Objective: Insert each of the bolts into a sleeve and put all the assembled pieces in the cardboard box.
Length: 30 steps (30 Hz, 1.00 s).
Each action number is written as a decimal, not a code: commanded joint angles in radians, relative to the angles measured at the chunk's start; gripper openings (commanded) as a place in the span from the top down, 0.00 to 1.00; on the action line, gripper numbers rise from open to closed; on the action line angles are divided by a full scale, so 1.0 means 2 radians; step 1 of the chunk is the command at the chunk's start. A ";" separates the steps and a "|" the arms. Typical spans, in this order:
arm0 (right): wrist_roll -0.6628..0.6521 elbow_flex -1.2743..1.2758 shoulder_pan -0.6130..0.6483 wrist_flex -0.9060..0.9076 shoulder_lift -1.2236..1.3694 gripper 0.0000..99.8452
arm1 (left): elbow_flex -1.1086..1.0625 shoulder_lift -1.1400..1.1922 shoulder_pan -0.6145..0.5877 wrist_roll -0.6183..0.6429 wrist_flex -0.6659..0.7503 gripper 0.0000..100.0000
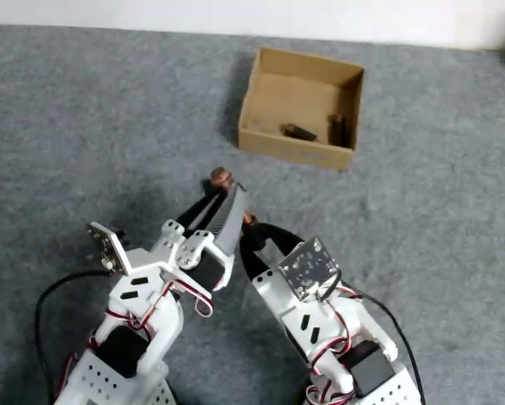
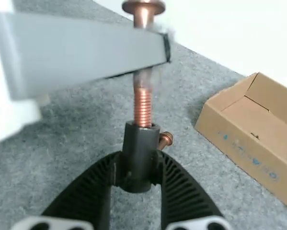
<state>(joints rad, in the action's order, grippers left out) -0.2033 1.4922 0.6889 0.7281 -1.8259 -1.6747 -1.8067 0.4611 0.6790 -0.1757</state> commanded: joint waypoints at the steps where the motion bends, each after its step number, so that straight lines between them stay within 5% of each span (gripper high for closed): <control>1: -0.005 -0.030 0.000 0.002 -0.006 0.99 | -0.010 -0.007 -0.005 -0.001 -0.006 1.00; 10: -0.041 -0.027 -0.001 0.002 -0.006 0.99 | -0.010 -0.007 0.047 -0.003 -0.087 1.00; 14: -0.040 -0.027 -0.007 0.002 -0.006 0.99 | -0.010 -0.007 0.095 -0.064 -0.110 1.00; 20: -0.040 -0.026 -0.040 0.002 -0.006 0.99 | -0.010 -0.007 0.071 -0.105 -0.107 0.99; 27: -0.040 -0.010 -0.046 0.003 -0.006 0.99 | -0.010 -0.007 0.038 -0.104 -0.110 0.61; 30: -0.040 0.000 -0.046 0.002 -0.006 0.99 | -0.010 -0.007 0.035 -0.104 -0.110 0.59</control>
<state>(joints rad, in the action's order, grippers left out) -0.2708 1.4952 0.6122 0.7373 -1.8259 -1.6763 -1.8098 0.5439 0.4718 -0.3951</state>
